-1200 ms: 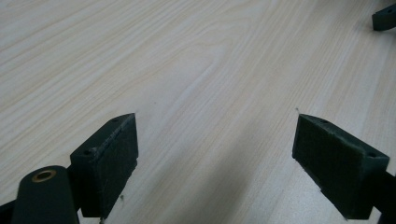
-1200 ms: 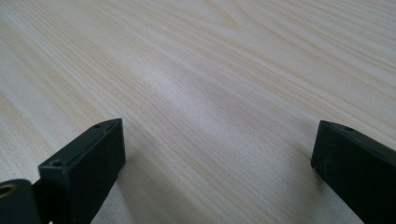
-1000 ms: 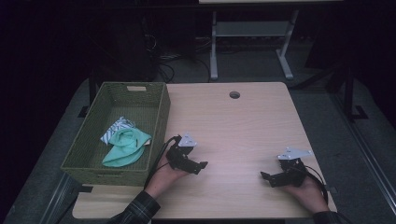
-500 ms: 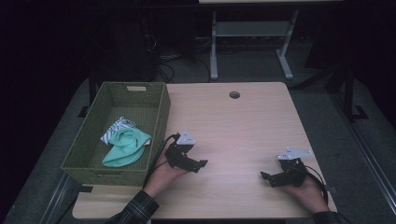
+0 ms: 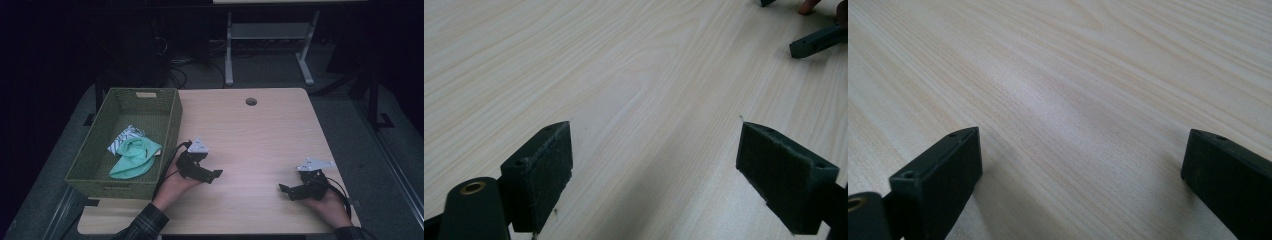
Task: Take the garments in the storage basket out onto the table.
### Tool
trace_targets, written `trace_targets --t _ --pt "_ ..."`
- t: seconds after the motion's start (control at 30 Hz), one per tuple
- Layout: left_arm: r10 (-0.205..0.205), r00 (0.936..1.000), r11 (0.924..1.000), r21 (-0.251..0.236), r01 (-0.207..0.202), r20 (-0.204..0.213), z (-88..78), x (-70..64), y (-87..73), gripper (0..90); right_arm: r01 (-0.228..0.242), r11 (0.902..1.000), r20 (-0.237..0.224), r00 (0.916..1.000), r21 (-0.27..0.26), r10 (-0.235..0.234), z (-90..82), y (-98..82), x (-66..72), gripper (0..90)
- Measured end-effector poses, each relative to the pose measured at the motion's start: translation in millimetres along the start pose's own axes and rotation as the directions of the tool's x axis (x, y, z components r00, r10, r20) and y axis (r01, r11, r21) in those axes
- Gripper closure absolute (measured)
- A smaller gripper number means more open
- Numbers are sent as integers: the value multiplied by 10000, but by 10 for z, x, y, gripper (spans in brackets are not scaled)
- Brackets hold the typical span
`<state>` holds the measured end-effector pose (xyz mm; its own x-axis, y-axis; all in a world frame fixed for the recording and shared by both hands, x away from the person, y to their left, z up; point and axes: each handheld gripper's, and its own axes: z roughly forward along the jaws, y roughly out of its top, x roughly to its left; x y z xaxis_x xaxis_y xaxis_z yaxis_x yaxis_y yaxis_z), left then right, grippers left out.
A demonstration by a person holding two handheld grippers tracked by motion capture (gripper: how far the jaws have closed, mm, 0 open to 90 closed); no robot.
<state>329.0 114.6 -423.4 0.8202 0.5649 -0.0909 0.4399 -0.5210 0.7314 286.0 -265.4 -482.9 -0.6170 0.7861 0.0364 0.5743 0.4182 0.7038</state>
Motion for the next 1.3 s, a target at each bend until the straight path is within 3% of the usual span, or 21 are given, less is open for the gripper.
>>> trace_targets --t 0.6,0.97,1.3 --pt "68 10000 10000 -16 -68 -53 -110 -16 124 143 -7 10000 -1 10000 1 7 0 0 0 25" --pt "-44 10000 10000 -74 45 87 -173 -14 184 143 -8 10000 -3 10000 -1 8 0 0 1 25" --pt "91 9998 9998 -198 -88 170 -243 2 259 143 8 10000 1 10000 9 -8 -1 0 -1 25"
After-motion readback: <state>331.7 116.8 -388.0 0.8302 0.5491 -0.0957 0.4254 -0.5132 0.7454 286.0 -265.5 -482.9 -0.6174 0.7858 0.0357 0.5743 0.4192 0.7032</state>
